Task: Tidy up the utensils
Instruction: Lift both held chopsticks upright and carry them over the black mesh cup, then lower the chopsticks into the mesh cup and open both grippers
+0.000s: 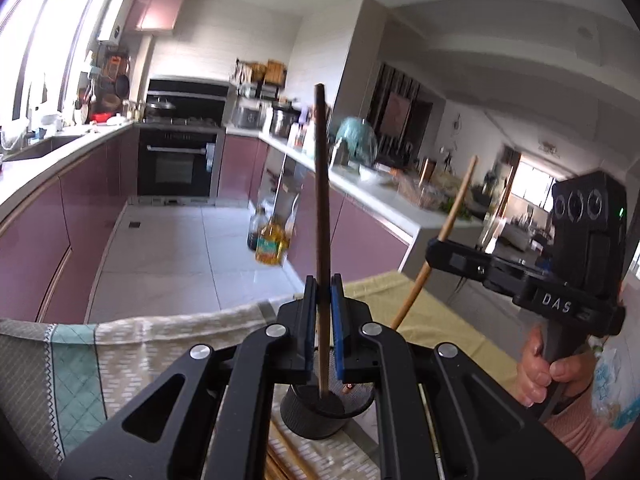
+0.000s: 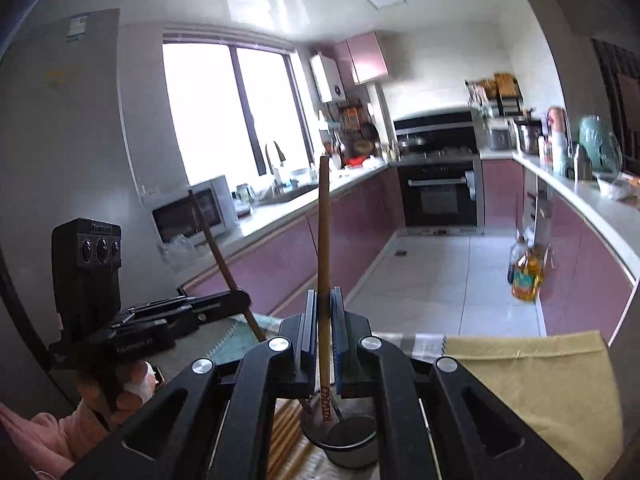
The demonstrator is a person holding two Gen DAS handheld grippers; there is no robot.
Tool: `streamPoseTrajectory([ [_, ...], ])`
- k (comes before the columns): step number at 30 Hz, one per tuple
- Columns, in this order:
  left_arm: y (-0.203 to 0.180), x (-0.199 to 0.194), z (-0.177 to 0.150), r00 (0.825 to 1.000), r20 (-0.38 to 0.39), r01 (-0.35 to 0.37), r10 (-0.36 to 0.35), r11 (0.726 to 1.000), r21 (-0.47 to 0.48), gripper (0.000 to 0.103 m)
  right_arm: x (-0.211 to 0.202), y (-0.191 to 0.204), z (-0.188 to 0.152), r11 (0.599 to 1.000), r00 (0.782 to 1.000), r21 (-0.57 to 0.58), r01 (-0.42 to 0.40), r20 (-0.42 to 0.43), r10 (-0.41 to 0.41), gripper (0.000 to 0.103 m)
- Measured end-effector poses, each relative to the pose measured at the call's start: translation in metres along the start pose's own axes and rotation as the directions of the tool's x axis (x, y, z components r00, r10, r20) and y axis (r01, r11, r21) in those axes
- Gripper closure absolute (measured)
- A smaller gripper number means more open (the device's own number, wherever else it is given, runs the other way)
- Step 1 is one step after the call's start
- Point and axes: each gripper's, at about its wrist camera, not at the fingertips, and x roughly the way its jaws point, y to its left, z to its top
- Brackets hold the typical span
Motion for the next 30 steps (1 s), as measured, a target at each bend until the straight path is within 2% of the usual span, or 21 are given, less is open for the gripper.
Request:
streamPoseTrajectory([
  [3, -0.004, 0.026, -0.011, 0.997, -0.080, 0.004, -0.003, 1.000, 0.015, 0.095, 0.019, -0.007, -0.010, 1.000, 0.996, 0.008, 0.005, -0.087, -0.004, 0.098],
  [8, 0.000, 0.058, -0.032, 0.984, -0.179, 0.000, 0.005, 1.000, 0.029, 0.095, 0.056, -0.013, -0.028, 1.000, 0.969, 0.011, 0.000, -0.248, 0.003, 0.097],
  [12, 0.012, 0.077, -0.042, 0.977, -0.212, -0.012, 0.019, 0.999, 0.032, 0.095, 0.077, -0.017, -0.033, 0.999, 0.954, 0.031, 0.013, -0.300, -0.003, 0.097],
  [18, 0.019, 0.089, -0.044, 0.974, -0.224, -0.033, 0.041, 0.999, 0.037, 0.095, 0.087, -0.023, -0.038, 0.997, 0.953, 0.071, 0.041, -0.301, -0.018, 0.095],
  [21, 0.024, 0.083, -0.047, 0.975, -0.216, -0.048, 0.053, 0.998, 0.030, 0.084, 0.090, -0.027, -0.037, 0.994, 0.958, 0.096, 0.049, -0.287, -0.019, 0.091],
  [22, 0.025, 0.080, -0.047, 0.977, -0.206, -0.056, 0.061, 0.998, 0.029, 0.081, 0.090, -0.028, -0.037, 0.994, 0.959, 0.101, 0.053, -0.281, -0.023, 0.084],
  [24, 0.028, 0.073, -0.049, 0.979, -0.194, -0.067, 0.070, 0.997, 0.024, 0.081, 0.088, -0.029, -0.037, 0.992, 0.965, 0.107, 0.059, -0.262, -0.029, 0.082],
  [28, 0.035, 0.045, -0.055, 0.983, -0.129, -0.133, 0.134, 0.991, 0.024, 0.067, 0.070, -0.024, -0.040, 0.993, 0.978, 0.106, 0.059, -0.204, -0.037, 0.081],
  [30, 0.038, 0.028, -0.058, 0.982, -0.099, -0.161, 0.163, 0.987, 0.026, 0.063, 0.055, -0.016, -0.043, 0.995, 0.985, 0.085, 0.042, -0.171, -0.027, 0.074],
])
